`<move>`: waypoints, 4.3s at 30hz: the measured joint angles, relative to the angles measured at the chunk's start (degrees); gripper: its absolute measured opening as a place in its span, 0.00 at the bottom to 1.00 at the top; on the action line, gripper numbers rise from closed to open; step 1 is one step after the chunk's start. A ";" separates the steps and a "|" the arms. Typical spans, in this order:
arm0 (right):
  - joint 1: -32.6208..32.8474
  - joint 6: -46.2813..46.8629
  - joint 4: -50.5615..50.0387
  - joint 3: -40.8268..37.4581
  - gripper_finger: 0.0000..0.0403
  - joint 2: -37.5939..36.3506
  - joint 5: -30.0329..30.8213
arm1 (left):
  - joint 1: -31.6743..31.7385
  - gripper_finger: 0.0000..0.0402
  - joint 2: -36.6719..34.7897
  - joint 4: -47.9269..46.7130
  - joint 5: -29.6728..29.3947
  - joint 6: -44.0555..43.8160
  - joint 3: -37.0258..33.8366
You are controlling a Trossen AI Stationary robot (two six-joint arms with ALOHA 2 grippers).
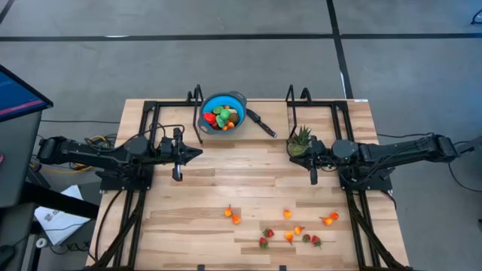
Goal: Pick & Place Fruit
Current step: Put the pear into the basket
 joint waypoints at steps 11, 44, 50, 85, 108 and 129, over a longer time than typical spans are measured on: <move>0.04 0.00 0.12 0.00 0.00 0.00 0.00 | 0.00 0.02 -0.02 0.59 0.02 0.00 0.00; 0.00 0.00 0.11 0.00 0.00 0.00 0.00 | -0.02 0.43 0.00 0.92 -1.55 -0.24 0.00; 0.05 0.06 0.11 0.00 0.00 0.00 0.00 | -0.01 0.43 0.00 0.95 -1.53 -0.24 0.00; 5.61 9.60 -0.76 0.00 0.11 0.00 -0.11 | -0.02 0.43 -0.02 2.25 -1.49 -0.24 0.00; 7.65 26.52 -15.63 2.12 0.35 0.00 -6.00 | -0.01 0.43 -0.01 2.66 -1.49 -0.26 0.00; 14.38 43.50 -23.78 2.14 0.27 0.00 -9.20 | -0.02 0.43 -0.02 2.54 -1.49 -0.24 0.00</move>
